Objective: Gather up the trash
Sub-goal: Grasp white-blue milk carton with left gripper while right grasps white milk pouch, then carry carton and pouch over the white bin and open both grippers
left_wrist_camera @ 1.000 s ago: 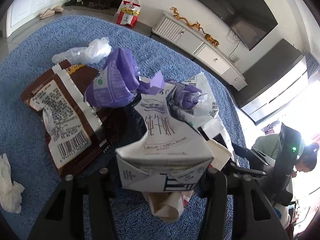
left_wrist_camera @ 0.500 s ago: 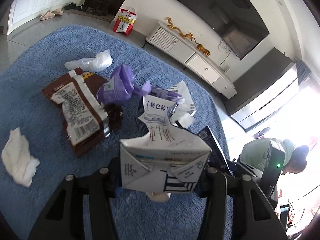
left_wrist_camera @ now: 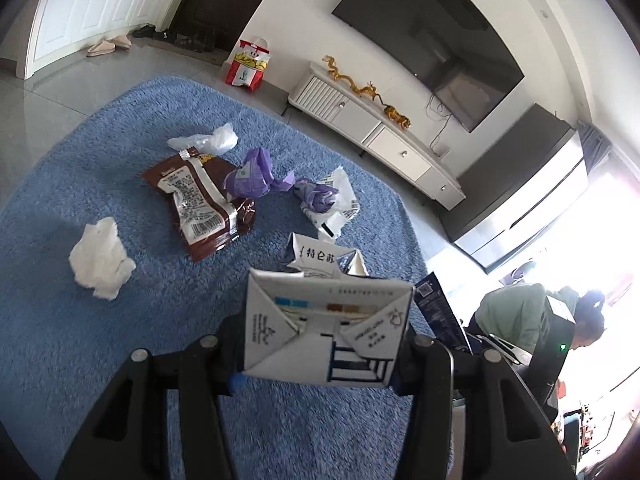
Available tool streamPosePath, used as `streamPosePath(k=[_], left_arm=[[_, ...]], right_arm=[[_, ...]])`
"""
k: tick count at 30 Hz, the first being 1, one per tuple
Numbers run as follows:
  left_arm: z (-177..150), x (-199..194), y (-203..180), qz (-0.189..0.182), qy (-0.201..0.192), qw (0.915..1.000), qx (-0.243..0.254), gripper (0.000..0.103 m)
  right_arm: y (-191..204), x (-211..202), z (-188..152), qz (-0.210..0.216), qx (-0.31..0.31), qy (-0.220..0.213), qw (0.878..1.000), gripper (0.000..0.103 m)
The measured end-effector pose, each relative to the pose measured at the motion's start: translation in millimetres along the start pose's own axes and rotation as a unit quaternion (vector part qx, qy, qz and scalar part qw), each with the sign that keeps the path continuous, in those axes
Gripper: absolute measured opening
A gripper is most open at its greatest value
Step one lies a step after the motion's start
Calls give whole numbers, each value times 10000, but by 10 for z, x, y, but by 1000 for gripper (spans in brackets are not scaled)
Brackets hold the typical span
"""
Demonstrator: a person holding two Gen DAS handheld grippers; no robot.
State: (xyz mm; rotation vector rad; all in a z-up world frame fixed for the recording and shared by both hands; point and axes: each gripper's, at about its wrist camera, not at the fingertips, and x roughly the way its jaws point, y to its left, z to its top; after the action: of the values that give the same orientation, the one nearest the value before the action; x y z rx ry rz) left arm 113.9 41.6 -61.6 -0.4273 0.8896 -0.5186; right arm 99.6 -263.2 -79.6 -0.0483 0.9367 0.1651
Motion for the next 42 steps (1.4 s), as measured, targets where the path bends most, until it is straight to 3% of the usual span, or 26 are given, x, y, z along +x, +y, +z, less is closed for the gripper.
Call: streamPosePath(k=[9,18,24,30,37,42], left_arm=[[-119,-334,-82,-134,-112,9998,16,49],[-253,-399,-436,-380,34,9983,437,49],[-368,-81,-858,-581,425,9944,769,49],[-522,377,-1423,-745,894,9851,1264,49],[-771,1100,-2243,-981,1499,9652,1905,49],[-1019,1702,-2695,-894,1948,9498,2280,49]], right_arm=[[88,-257,-118,-3,-195,-100,9998,45],[-34,-379,-213,-307,-359,-31,9989,45],[-316,-464,-379,-550,-216,29,9982,45],[-802,-488,-587,-936,-52,261,9953,45],[-1473,-423,-900,-1475,223,693,9864,45],[-1928,-247,-1195,-1640,618,1051,9789,45]])
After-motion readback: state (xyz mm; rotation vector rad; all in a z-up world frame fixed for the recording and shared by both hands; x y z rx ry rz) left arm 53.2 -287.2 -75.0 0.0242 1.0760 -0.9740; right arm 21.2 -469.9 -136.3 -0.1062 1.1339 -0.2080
